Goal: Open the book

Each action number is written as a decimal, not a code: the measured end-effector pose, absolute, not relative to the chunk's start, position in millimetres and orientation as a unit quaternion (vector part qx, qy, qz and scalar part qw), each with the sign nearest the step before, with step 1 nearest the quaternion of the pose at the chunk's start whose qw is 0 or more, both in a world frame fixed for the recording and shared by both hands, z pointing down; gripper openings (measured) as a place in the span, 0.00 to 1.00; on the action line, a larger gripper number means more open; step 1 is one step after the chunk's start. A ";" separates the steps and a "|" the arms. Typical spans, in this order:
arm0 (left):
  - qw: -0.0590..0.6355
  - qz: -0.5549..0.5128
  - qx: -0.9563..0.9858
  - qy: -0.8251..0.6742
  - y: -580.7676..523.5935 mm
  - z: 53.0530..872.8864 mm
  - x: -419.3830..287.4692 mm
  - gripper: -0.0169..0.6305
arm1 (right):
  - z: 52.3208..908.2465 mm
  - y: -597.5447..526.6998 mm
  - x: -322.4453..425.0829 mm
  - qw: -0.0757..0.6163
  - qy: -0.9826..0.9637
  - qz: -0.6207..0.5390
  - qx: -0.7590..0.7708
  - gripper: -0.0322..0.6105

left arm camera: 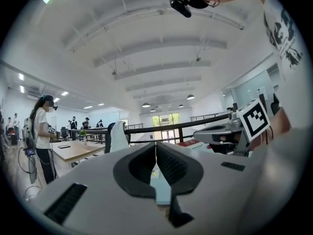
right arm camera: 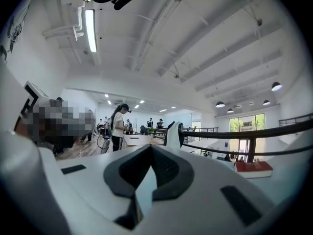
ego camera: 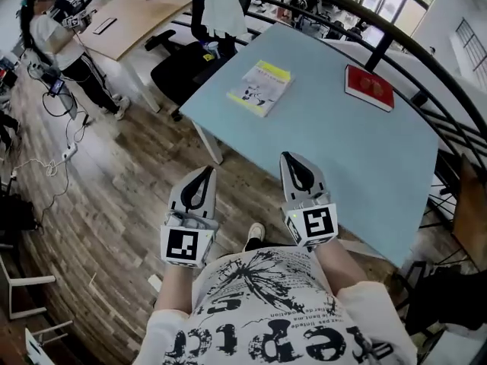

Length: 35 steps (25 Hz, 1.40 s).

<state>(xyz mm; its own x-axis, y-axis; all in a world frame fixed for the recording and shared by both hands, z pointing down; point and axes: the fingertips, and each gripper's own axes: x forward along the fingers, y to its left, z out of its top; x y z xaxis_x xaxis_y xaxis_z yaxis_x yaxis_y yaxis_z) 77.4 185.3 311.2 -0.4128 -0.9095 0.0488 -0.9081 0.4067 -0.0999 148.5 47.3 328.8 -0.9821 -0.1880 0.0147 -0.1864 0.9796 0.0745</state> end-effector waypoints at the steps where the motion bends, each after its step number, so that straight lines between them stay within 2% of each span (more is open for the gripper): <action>1: 0.007 -0.055 -0.544 0.837 173.5 310.8 64.6 0.06 | 328.4 35.9 139.0 0.012 -0.994 -0.036 0.100 0.07; 13: -0.020 -0.074 -0.639 0.766 34.6 340.8 -26.2 0.06 | 344.4 -68.2 82.1 0.039 -0.977 -0.022 0.207 0.07; 26: -0.048 -0.131 -0.784 0.605 -83.1 400.5 -116.9 0.06 | 374.7 -130.8 10.0 0.077 -0.919 0.005 0.386 0.07; 31: -0.083 -0.156 -0.817 0.550 -104.4 451.1 -130.7 0.06 | 403.0 -136.9 -12.2 0.106 -0.899 0.026 0.424 0.07; 35: -0.141 -0.186 -0.832 0.503 -112.5 503.1 -125.4 0.06 | 427.3 -139.4 -18.9 0.127 -0.884 0.043 0.449 0.07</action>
